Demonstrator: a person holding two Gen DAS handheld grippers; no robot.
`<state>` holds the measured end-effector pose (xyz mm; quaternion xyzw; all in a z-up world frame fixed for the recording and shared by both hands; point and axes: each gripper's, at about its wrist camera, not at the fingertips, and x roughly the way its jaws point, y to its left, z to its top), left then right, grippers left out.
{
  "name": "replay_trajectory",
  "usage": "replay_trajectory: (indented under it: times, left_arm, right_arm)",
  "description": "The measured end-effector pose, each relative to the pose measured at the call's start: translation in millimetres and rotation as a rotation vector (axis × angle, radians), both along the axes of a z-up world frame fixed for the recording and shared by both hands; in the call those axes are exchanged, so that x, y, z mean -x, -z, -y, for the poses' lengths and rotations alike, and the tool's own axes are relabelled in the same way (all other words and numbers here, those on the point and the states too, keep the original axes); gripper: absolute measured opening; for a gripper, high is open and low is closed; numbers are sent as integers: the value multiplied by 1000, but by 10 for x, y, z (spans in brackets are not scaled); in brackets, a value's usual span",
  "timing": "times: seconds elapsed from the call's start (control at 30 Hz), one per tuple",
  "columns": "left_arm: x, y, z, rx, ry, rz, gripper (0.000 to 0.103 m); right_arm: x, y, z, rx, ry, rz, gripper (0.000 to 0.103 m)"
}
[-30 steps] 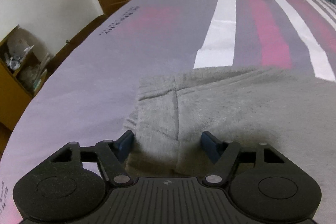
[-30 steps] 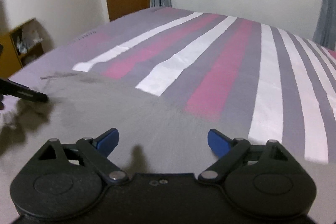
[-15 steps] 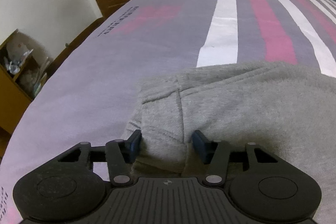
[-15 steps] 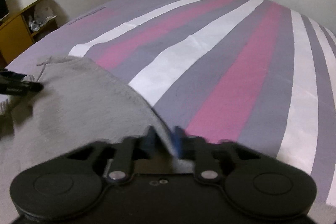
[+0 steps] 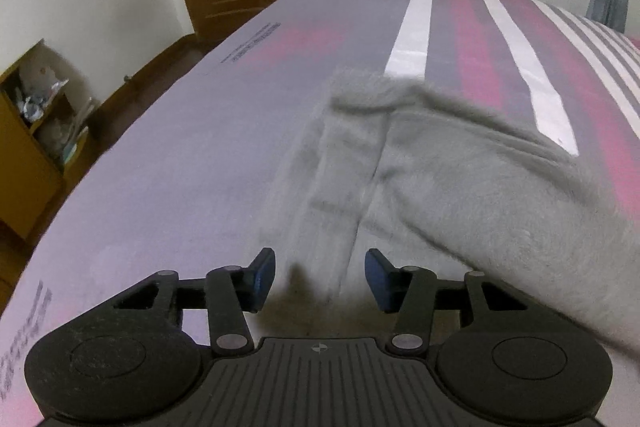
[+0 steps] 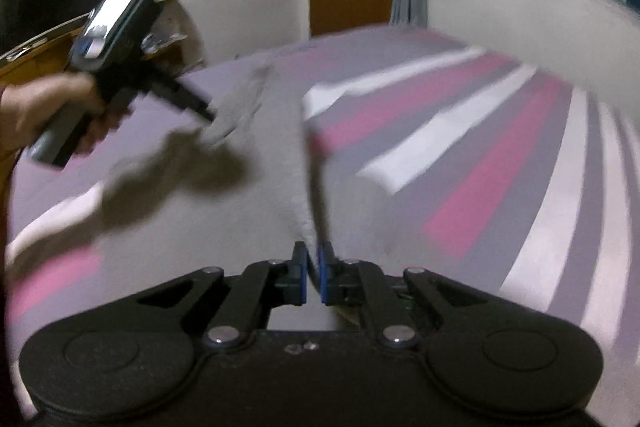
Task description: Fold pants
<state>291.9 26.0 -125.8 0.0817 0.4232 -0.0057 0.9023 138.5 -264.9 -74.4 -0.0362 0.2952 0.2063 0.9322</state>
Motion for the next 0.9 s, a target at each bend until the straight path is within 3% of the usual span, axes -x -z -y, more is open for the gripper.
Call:
replay_trajectory:
  times: [0.1,0.13,0.27,0.3,0.37,0.47,0.63,0.83,0.9]
  left_arm:
    - [237,44,-66,6,-4,-29,51]
    - [321,32,-107,17,-10,-43,51]
    - [631,-174,-152,100,-1,-31,53]
    - [683,-232,-138,118,3,-22,57]
    - [769,-353,-145,171,0,-11,89]
    - [744,-483,8,223,-7,22,93]
    - [219,-520,441,207,-35,-23,95]
    - [-446,-271,915,52,-116,-112,95]
    - [-514,-158,864,49,-143,-139,93]
  right_arm:
    - [222,361,-153,-11,32,-80,9]
    - [244,424,-173,-9,50,-98,22]
    - [386,389,-84,-81,138,-82,35]
    - [415,366,-22,-126,164,-87,37]
    - [411,352,65,-193,209,-110,36]
    - [542,426,127,-244,259,-140,37]
    - [580,554,156,-249,311,-169,37]
    - [602,597,163,-284,326,-171,37]
    - [611,597,178,-299,330,-175,37]
